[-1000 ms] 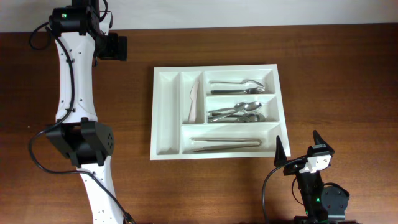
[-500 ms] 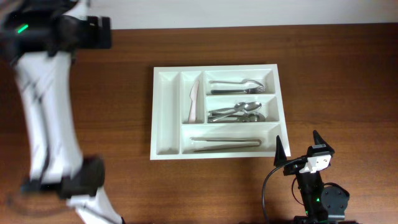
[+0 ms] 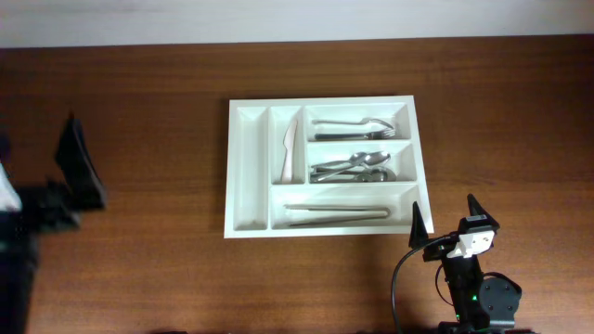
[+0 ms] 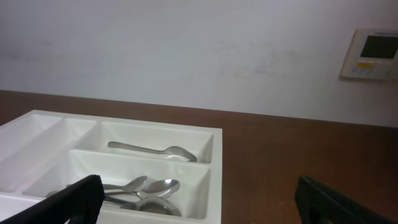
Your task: Pack container
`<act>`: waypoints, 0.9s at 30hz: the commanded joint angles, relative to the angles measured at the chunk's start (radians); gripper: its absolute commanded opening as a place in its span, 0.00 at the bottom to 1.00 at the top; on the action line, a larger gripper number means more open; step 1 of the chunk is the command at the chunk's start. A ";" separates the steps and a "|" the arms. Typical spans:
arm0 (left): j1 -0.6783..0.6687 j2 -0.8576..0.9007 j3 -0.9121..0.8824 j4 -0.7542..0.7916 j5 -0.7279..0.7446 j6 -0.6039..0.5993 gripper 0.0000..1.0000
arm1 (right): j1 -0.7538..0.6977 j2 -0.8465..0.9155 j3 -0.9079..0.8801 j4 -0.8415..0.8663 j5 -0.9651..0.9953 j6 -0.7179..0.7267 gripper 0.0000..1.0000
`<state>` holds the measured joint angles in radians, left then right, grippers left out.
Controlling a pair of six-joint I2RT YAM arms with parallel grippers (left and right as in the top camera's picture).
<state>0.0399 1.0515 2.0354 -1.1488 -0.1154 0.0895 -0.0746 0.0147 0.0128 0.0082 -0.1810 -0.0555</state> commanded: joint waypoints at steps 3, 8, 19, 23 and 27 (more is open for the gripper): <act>0.002 -0.282 -0.467 0.240 -0.001 0.010 0.99 | 0.009 -0.011 -0.007 0.003 0.009 0.008 0.99; 0.002 -0.464 -0.785 0.362 0.095 0.001 0.99 | 0.009 -0.011 -0.007 0.003 0.009 0.009 0.99; 0.002 -0.729 -1.363 0.642 0.206 0.000 0.99 | 0.009 -0.011 -0.007 0.003 0.009 0.009 0.98; 0.002 -0.826 -1.542 0.706 0.206 0.001 0.99 | 0.009 -0.011 -0.007 0.003 0.009 0.009 0.99; 0.002 -0.909 -1.655 0.758 0.206 0.001 0.99 | 0.009 -0.011 -0.007 0.003 0.009 0.008 0.99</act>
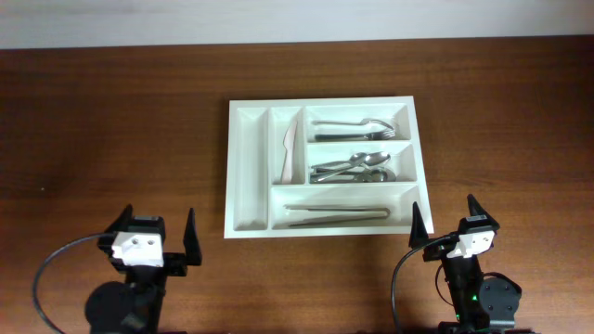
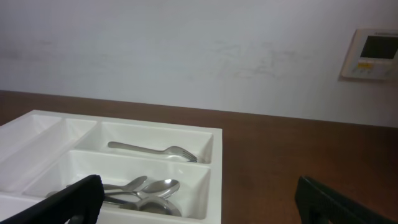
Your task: Pack container
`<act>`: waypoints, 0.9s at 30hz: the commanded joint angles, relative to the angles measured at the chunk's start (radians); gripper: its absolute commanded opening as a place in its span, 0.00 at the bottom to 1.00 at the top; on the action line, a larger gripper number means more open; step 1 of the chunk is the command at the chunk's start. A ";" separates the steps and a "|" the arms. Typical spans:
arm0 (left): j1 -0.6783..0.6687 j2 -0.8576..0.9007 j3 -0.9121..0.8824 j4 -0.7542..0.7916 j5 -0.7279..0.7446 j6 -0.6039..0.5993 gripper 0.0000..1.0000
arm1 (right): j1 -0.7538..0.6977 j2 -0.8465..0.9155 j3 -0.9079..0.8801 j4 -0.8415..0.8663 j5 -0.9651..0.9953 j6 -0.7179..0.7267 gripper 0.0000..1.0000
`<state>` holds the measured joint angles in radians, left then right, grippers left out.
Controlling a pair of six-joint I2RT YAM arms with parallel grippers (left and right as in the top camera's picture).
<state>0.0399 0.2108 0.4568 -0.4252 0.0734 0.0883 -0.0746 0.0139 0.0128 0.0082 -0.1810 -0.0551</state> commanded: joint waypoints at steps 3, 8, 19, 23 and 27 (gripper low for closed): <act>0.002 -0.126 -0.162 0.086 0.017 0.002 0.99 | 0.009 -0.010 -0.007 0.003 0.009 0.008 0.99; 0.002 -0.145 -0.244 0.145 0.017 0.002 0.99 | 0.009 -0.010 -0.007 0.003 0.009 0.008 0.99; 0.002 -0.147 -0.341 0.216 0.016 0.002 0.99 | 0.009 -0.010 -0.007 0.003 0.009 0.008 0.99; 0.002 -0.166 -0.364 0.217 0.007 0.003 0.99 | 0.009 -0.010 -0.007 0.003 0.009 0.008 0.99; 0.002 -0.206 -0.395 0.230 0.006 0.003 0.99 | 0.009 -0.010 -0.007 0.003 0.009 0.008 0.99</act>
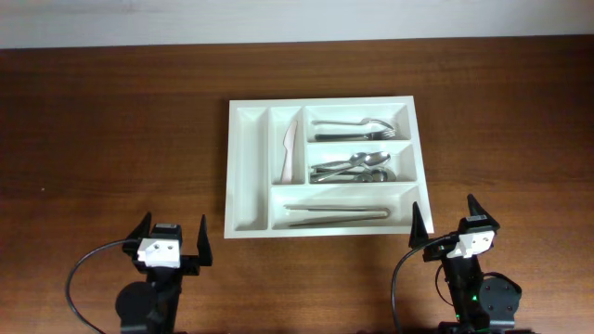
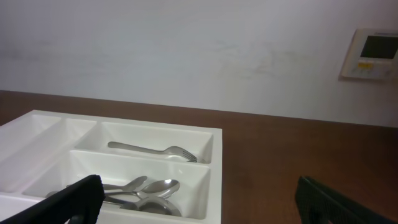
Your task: Pack container
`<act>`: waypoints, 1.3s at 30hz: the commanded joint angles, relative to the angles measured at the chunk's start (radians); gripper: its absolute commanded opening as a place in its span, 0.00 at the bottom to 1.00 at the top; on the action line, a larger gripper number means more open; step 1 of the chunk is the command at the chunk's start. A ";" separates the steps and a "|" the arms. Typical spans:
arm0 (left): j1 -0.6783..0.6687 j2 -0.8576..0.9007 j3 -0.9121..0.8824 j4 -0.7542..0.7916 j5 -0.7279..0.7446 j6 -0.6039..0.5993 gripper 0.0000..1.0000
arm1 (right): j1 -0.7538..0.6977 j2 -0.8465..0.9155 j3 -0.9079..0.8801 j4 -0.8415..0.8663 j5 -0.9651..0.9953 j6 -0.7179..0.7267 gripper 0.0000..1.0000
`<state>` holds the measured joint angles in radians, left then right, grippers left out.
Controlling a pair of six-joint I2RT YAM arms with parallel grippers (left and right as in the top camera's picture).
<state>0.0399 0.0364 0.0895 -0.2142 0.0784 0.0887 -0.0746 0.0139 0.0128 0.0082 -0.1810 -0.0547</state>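
Note:
A white cutlery tray (image 1: 247, 167) lies mid-table. Its compartments hold forks (image 1: 357, 123), spoons (image 1: 353, 167), a knife (image 1: 290, 147) and long pieces (image 1: 336, 213); the far-left slot is bare. My left gripper (image 1: 171, 243) stands open near the front edge, below the tray's left corner, holding nothing. At the front right my right gripper (image 1: 447, 224) is open and holds nothing, just off the tray's right corner. The right wrist view looks past its fingertips (image 2: 81, 194) at a fork (image 2: 152, 150) and the spoons (image 2: 146, 190).
The brown wooden table (image 1: 111, 121) runs to a white wall at the back. A wall control panel (image 2: 370, 53) shows at the upper right of the right wrist view. Cables loop beside both arm bases.
My left gripper has shifted a little to the right and nearer the front edge. The right arm and the tray's contents are unchanged.
At first my left arm was a blur at the table's far left edge. Then it stood open at the front left, and now slightly further right. The right gripper stayed open at the front right throughout; the cutlery never moved.

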 commanded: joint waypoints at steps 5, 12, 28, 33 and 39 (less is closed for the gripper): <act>0.002 -0.032 -0.029 0.021 -0.023 0.003 0.99 | 0.009 -0.010 -0.007 0.003 0.009 0.008 0.99; 0.002 -0.032 -0.040 0.047 -0.106 0.003 0.99 | 0.009 -0.010 -0.007 0.003 0.009 0.008 0.99; 0.002 -0.031 -0.040 0.047 -0.104 0.002 0.99 | 0.009 -0.010 -0.007 0.003 0.009 0.008 0.99; 0.002 -0.031 -0.040 0.047 -0.104 0.002 0.99 | 0.009 -0.010 -0.007 0.003 0.009 0.008 0.99; 0.002 -0.031 -0.040 0.046 -0.104 0.002 0.99 | 0.009 -0.010 -0.007 0.003 0.009 0.008 0.99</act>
